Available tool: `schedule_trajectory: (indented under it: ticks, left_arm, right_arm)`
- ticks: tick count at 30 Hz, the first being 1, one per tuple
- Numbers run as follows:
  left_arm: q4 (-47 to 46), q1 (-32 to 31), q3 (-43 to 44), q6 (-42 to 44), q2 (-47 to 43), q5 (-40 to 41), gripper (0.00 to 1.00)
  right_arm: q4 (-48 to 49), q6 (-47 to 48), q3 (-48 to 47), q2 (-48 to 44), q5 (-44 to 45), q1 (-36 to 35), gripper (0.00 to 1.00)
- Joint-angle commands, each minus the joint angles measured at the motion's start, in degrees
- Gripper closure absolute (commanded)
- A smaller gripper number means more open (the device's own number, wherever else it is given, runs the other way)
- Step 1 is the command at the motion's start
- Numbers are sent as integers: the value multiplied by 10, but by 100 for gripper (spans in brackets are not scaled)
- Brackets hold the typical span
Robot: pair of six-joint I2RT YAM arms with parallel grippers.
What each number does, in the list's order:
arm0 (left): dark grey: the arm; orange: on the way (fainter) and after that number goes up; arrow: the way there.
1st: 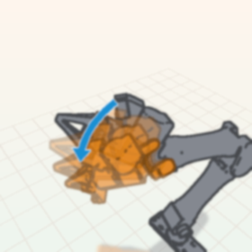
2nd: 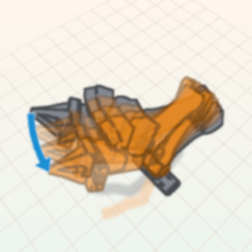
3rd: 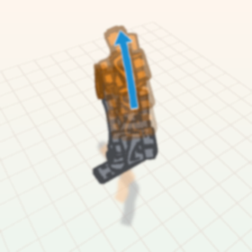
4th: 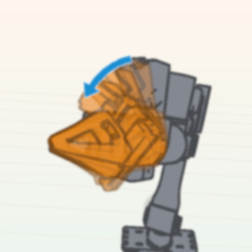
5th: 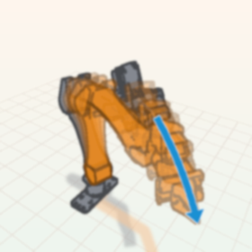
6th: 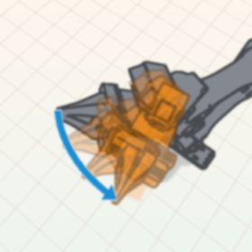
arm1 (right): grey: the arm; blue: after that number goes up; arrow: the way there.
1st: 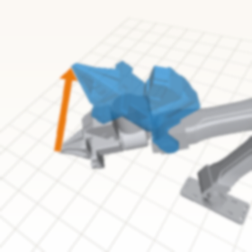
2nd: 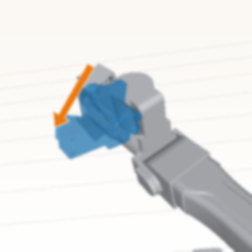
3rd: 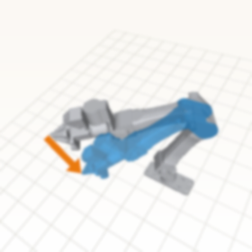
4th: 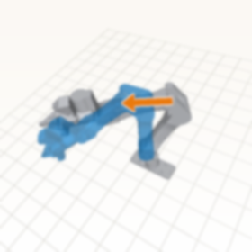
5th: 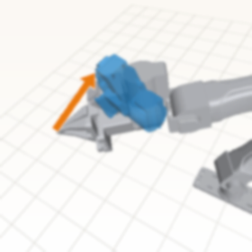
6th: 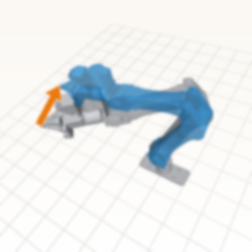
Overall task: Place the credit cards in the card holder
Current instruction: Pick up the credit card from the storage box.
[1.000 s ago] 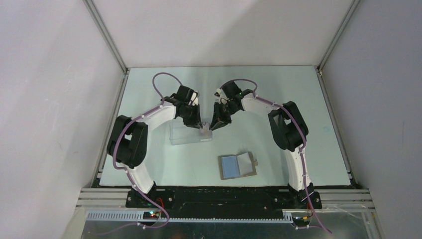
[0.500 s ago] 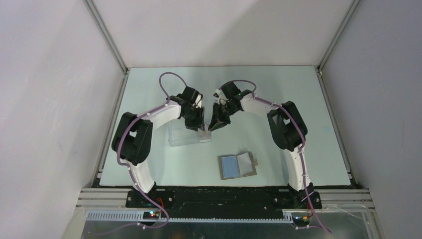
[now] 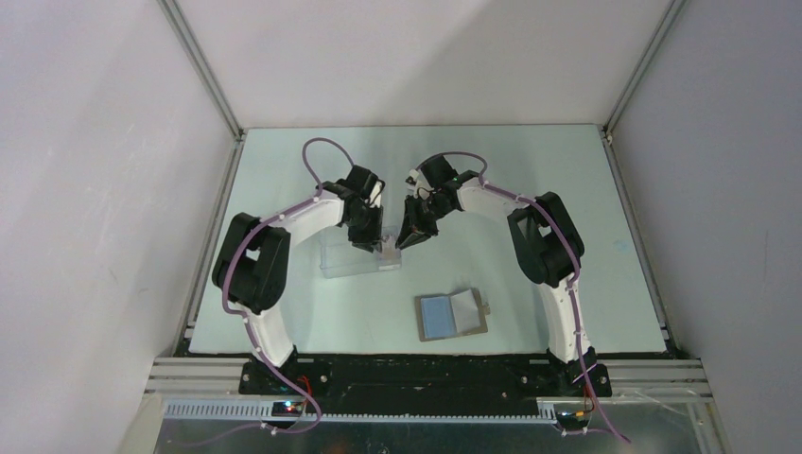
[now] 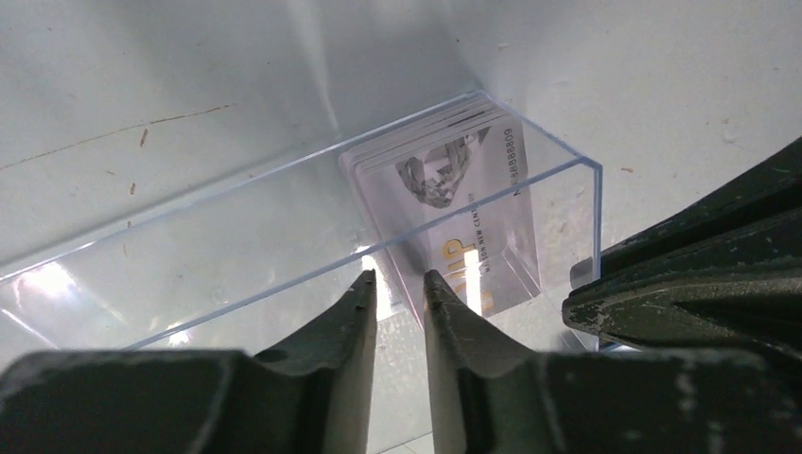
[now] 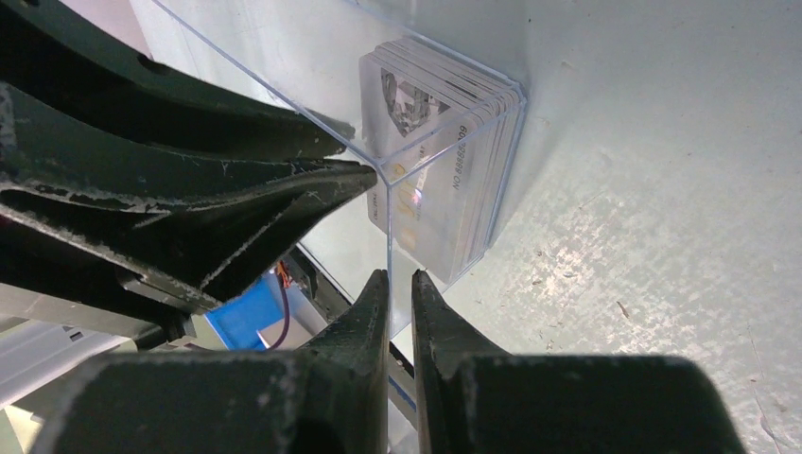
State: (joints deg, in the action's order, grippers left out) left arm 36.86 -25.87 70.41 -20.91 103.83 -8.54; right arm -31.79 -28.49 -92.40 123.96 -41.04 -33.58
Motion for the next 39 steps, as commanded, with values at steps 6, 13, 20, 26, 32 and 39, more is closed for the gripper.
schedule_trajectory:
  ticks: [6,13,20,26,32,39]
  left_arm:
    - [2,-2,35,2,2,-13,75]
    - [3,-2,33,6,7,2,74]
    - [3,-4,31,7,13,3,73]
    - [3,-8,34,7,22,-2,76]
    - [3,-11,38,7,14,10,88]
    - [7,-14,46,7,13,6,94]
  right_arm:
    - [-8,7,2,26,17,-13,88]
    - [-8,7,3,27,16,-13,88]
    - [-7,5,4,28,14,-14,88]
    - [-6,6,4,29,15,-14,88]
    - [-6,6,4,29,14,-13,88]
    - [-5,5,5,31,14,-14,88]
